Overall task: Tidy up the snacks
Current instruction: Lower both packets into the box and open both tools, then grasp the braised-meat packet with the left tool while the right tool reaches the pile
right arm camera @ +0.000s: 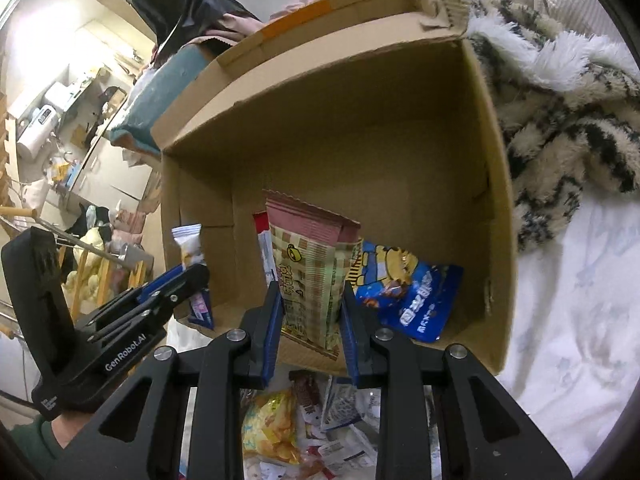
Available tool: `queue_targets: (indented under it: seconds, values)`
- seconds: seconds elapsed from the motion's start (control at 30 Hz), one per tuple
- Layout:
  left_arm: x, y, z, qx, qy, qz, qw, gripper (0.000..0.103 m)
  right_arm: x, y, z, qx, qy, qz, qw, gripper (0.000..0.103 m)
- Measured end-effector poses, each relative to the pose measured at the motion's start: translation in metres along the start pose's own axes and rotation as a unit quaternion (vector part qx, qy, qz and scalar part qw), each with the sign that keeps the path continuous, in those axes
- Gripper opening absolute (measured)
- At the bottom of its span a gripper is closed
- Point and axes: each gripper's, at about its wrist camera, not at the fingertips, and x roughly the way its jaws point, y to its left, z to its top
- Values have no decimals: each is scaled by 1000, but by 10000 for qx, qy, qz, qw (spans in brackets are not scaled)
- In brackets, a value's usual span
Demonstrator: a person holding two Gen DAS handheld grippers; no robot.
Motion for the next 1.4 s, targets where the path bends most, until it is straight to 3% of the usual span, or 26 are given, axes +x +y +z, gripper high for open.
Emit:
queue_targets:
  seconds: [0.27, 0.37, 0.43, 0.5, 0.53, 0.6, 1.03, 1.2, 1.33, 1.4]
  values:
    - [0, 2, 2, -89, 37, -71, 9999, 15, 13, 2, -4, -97, 161, 8, 9998, 29]
    - [0, 2, 1, -59, 85, -51, 9999, 22, 17, 4, -1, -48, 169, 59, 9998, 32]
    - [1, 3, 0, -67, 118, -52, 9999, 53, 18, 7, 0, -90, 188, 74, 9998, 35]
    - [0, 3, -1, -94, 96, -41, 9999, 69, 19, 8, 0, -58, 198, 85, 9998, 44]
    - [0, 3, -1, -91, 88, -17, 9999, 74, 19, 8, 0, -28, 185, 107, 9998, 57]
    - [0, 3, -1, -56, 121, -12, 9999, 76, 15, 8, 1, 17, 95, 146, 9998, 65]
    - [-6, 11, -11, -103, 326, -123, 9993, 76, 2, -4, 2, 79, -46, -42, 9999, 65]
    - [-11, 17, -40, -61, 803, -235, 9965, 76, -20, -13, -12, 368, -152, -51, 9992, 65]
    - [9, 28, -63, -364, 1530, -435, 9866, 81, -39, -16, -22, 524, -245, -40, 9983, 65]
    - [16, 39, -71, -586, 1628, -332, 9844, 81, -47, -17, -27, 538, -296, -51, 9981, 65]
